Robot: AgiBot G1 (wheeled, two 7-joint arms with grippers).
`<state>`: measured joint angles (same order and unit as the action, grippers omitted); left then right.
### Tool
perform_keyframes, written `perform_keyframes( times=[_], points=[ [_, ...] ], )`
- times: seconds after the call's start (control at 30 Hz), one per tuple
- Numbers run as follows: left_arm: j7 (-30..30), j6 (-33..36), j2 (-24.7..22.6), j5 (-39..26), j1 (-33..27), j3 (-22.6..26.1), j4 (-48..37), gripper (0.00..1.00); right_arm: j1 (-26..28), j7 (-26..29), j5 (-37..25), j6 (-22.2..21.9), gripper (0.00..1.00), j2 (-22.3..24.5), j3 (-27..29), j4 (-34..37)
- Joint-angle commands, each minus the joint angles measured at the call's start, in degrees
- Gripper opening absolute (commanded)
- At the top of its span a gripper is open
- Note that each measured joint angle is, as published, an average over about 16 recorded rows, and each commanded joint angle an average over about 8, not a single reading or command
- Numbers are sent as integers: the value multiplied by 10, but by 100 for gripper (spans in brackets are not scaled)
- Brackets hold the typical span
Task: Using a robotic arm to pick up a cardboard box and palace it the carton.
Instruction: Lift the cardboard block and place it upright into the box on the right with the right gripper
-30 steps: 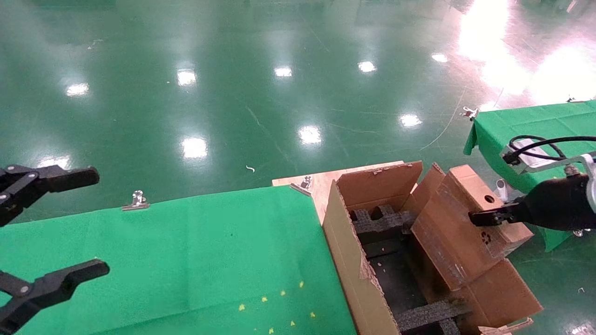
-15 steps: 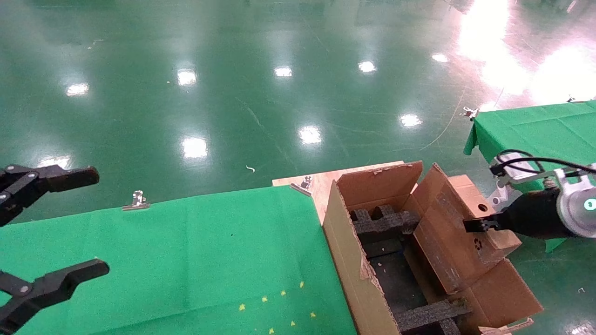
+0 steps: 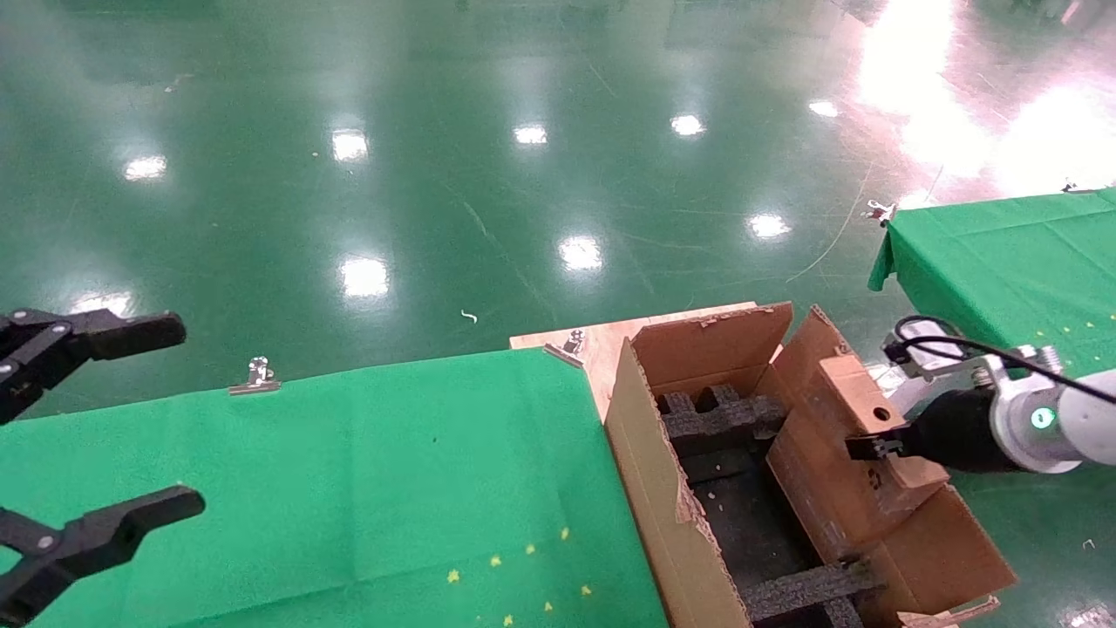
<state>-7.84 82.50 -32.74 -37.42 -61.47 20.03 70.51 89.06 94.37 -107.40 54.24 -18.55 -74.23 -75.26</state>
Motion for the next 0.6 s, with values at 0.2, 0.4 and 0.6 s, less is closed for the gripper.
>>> perform_keyframes(
  times=[0.2,0.4,0.6],
  points=[
    [0,0,0,0,0,0,0,100,-26,2,-5,-35,0,-21,-11,25],
    [0,0,0,0,0,0,0,100,-42,-27,7,-54,0,-48,-18,65],
    [0,0,0,0,0,0,0,100,-56,-64,26,-68,0,-77,-23,116]
  ],
)
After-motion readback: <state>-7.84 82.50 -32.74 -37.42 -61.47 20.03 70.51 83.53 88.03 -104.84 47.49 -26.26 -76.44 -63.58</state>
